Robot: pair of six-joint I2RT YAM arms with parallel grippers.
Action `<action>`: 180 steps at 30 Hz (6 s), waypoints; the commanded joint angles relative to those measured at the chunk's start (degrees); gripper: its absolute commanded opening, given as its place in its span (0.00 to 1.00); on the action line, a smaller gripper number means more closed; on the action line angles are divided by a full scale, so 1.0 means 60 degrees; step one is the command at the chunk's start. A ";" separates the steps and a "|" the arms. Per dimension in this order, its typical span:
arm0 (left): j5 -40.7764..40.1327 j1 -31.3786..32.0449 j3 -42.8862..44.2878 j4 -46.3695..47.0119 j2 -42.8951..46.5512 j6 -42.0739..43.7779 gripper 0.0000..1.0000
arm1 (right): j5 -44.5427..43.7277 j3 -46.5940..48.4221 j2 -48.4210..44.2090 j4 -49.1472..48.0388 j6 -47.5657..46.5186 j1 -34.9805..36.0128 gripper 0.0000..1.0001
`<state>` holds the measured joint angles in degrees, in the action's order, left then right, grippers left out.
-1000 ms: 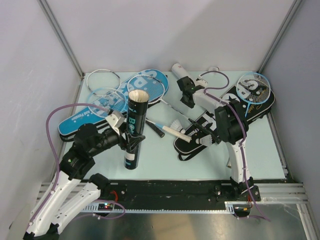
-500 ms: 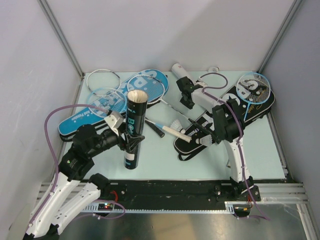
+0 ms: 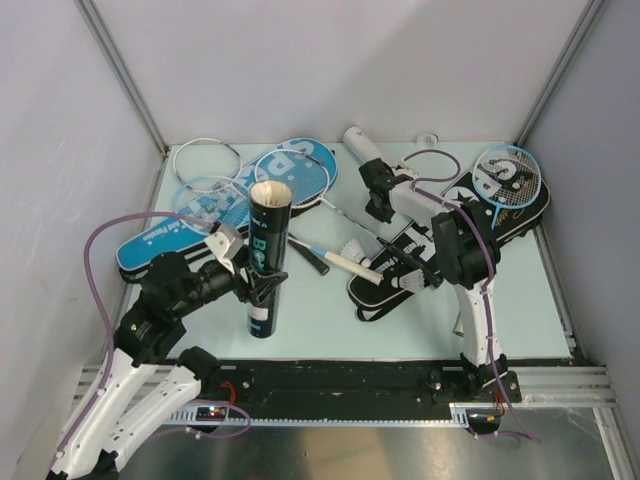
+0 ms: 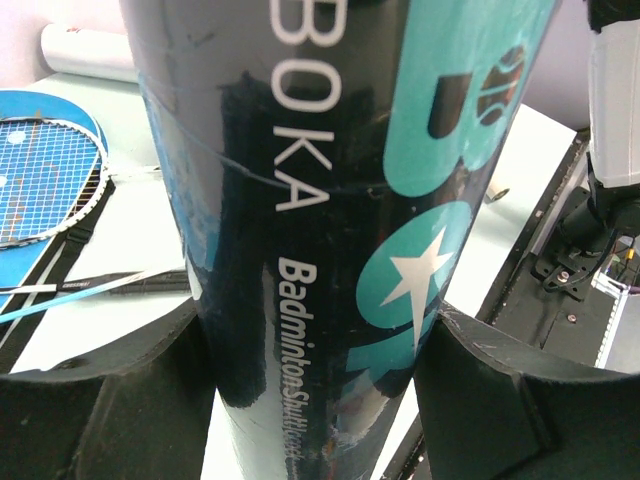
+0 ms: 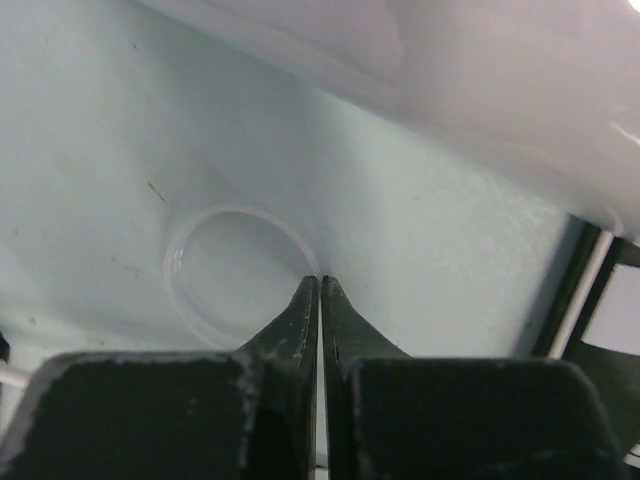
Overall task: Pack up the badminton gear
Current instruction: Close the lid on the shuttle tube.
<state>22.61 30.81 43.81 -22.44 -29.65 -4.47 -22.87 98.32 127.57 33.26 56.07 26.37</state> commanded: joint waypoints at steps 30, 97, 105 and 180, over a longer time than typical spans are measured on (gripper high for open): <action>-0.1376 0.1591 0.0292 -0.0493 -0.2126 0.4509 0.46 | 1.1859 -0.3604 -0.9843 -0.0876 -0.6064 -0.2275 0.00; -0.2484 0.2436 0.0613 -0.0544 -0.2401 0.4932 0.45 | 0.6545 -0.4793 -1.0873 -0.0752 -0.6162 0.2716 0.00; -0.2624 0.2429 0.0651 -0.0526 -0.2467 0.4898 0.44 | 0.6384 -0.4812 -1.1100 -0.0391 -0.6382 0.2752 0.00; -0.2313 0.2426 0.2109 0.0841 -0.4198 0.3697 0.40 | 0.1509 -0.5530 -0.8320 -0.1137 -0.5435 0.7286 0.41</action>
<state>1.63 44.42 46.89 -43.88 -54.83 21.08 -25.50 65.78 72.07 24.01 23.33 63.37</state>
